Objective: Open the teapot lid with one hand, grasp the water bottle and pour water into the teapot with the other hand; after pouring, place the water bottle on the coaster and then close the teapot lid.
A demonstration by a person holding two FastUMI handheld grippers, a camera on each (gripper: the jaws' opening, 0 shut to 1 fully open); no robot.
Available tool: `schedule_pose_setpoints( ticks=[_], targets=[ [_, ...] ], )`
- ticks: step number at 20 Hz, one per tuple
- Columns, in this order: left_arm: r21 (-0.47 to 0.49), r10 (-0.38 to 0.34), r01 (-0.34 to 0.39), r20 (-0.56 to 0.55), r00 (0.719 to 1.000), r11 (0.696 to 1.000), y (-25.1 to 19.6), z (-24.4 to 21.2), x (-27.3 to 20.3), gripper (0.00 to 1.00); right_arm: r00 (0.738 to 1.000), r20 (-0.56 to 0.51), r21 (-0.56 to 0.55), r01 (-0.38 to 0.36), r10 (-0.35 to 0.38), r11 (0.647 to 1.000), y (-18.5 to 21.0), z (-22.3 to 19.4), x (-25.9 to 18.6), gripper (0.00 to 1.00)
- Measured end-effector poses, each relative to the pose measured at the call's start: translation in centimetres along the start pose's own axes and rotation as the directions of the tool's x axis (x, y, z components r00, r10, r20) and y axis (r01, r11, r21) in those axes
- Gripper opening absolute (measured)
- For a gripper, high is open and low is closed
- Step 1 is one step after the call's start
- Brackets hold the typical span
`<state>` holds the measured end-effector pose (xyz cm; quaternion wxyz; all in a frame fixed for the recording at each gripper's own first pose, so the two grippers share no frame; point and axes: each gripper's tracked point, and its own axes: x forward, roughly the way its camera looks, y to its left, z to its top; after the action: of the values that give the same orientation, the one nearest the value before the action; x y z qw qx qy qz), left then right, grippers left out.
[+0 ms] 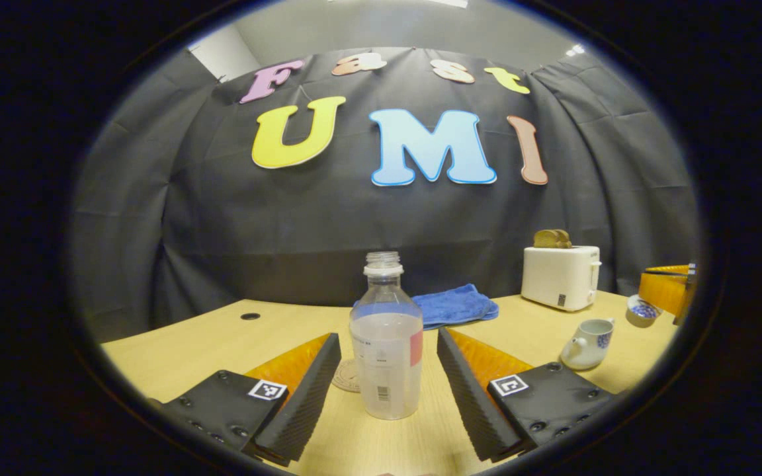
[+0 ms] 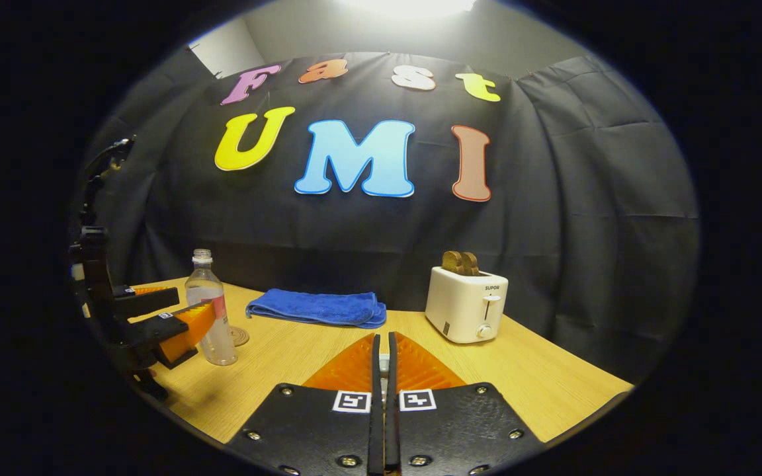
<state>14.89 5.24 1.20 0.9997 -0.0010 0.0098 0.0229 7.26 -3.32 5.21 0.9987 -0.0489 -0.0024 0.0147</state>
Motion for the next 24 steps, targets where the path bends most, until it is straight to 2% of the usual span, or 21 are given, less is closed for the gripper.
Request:
schedule_pose_setpoints(
  ticks=[4, 13, 14, 15, 24],
  targets=[
    [-0.024, -0.004, 0.003, -0.036, 0.999, 1.000, 0.4, -1.3, 2.1, 1.00, 1.000, -0.020, 0.006, -0.008, 0.008, 1.000, 0.3, -0.9, -0.3, 0.01],
    [-0.001, -0.018, 0.018, -0.059, 0.998, 1.000, -0.1, -2.6, 4.7, 1.00, 0.998, -0.060, 0.030, -0.024, 0.026, 0.999, 0.6, -2.8, -1.1, 0.01],
    [-0.016, -0.026, 0.025, -0.060, 0.998, 1.000, -0.3, -3.1, 5.7, 0.94, 0.998, -0.060, 0.032, -0.025, 0.026, 0.999, 0.5, -2.9, -1.2, 0.01],
    [-0.023, -0.034, 0.033, -0.060, 0.998, 0.999, -0.4, -2.5, 4.6, 0.88, 0.998, -0.060, 0.031, -0.024, 0.026, 0.999, 0.5, -2.9, -1.5, 0.01],
    [0.062, -0.091, 0.094, -0.057, 0.994, 0.994, -2.5, -1.0, 2.8, 0.87, 0.997, -0.055, 0.058, -0.042, 0.045, 0.997, -0.2, -3.2, -5.5, 0.01]
  ],
)
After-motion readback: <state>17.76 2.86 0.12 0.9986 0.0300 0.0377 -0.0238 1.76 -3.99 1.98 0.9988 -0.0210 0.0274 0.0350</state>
